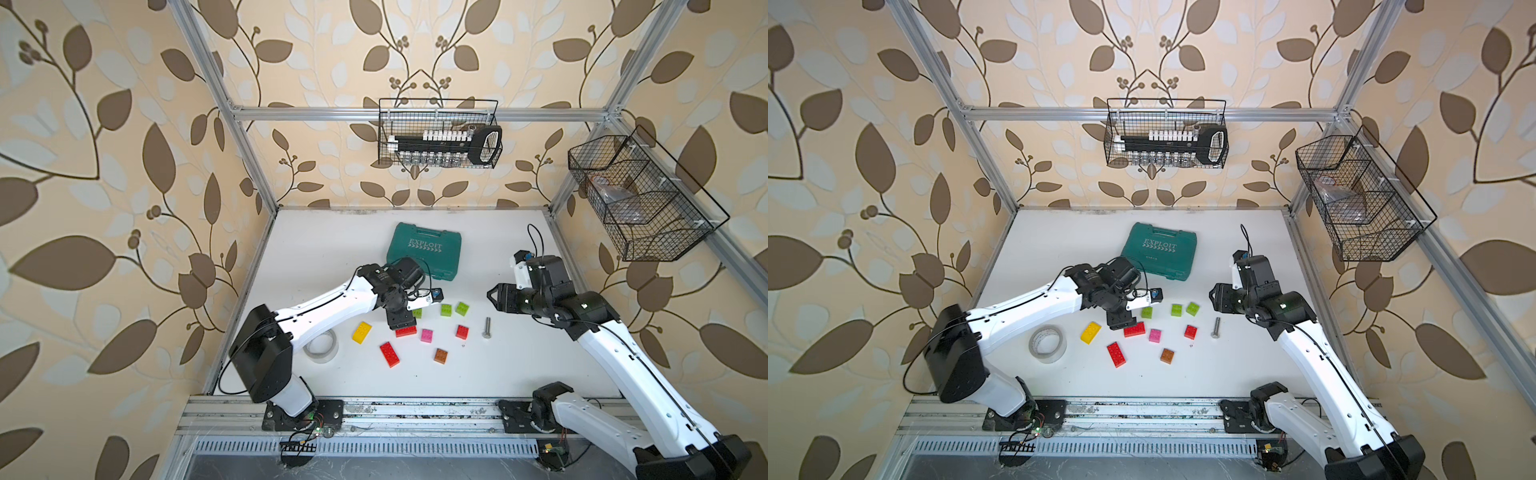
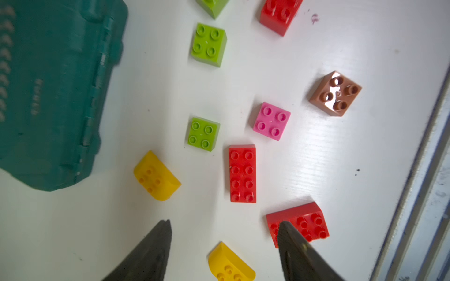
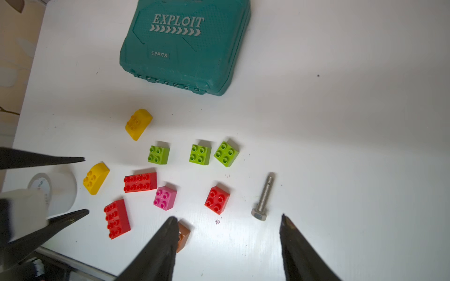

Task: Assemble the letter s with lego
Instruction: Place the lego brick at the center of the board, then pick up the lego brick from the center of the board.

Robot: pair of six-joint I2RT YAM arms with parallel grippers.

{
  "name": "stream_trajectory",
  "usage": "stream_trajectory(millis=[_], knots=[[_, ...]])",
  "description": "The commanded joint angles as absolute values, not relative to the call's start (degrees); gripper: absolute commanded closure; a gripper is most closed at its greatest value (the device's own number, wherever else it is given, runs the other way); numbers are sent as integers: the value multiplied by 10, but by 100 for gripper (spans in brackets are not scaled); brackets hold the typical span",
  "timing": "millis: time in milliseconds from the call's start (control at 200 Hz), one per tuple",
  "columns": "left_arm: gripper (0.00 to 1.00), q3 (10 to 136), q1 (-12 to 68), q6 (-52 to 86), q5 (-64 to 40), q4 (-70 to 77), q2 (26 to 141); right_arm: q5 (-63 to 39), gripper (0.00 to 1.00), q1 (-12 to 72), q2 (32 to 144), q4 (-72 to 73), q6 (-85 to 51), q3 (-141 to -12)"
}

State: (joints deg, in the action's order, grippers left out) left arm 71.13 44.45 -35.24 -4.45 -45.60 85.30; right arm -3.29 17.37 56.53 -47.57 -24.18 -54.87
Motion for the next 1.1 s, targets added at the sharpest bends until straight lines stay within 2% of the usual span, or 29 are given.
stream_trajectory(millis=[0,70,195,280,405,460,615,1095], knots=[[38,706,388,-236,-110,-432,738,-44,44,216,594,-499,-337,-547],[47,674,353,-161,-116,-402,683,8,44,279,606,-487,-390,-537],[47,623,312,-45,-92,-395,631,63,43,361,646,-457,-485,-529],[47,605,294,23,-78,-410,631,84,43,384,701,-471,-554,-539],[53,584,272,100,-62,-425,647,96,43,393,770,-483,-598,-555],[58,567,270,114,-55,-415,646,98,43,393,790,-476,-611,-555],[52,525,268,124,-58,-372,629,101,45,393,840,-468,-642,-565],[55,514,260,124,-31,-372,628,84,53,395,912,-440,-657,-566]])
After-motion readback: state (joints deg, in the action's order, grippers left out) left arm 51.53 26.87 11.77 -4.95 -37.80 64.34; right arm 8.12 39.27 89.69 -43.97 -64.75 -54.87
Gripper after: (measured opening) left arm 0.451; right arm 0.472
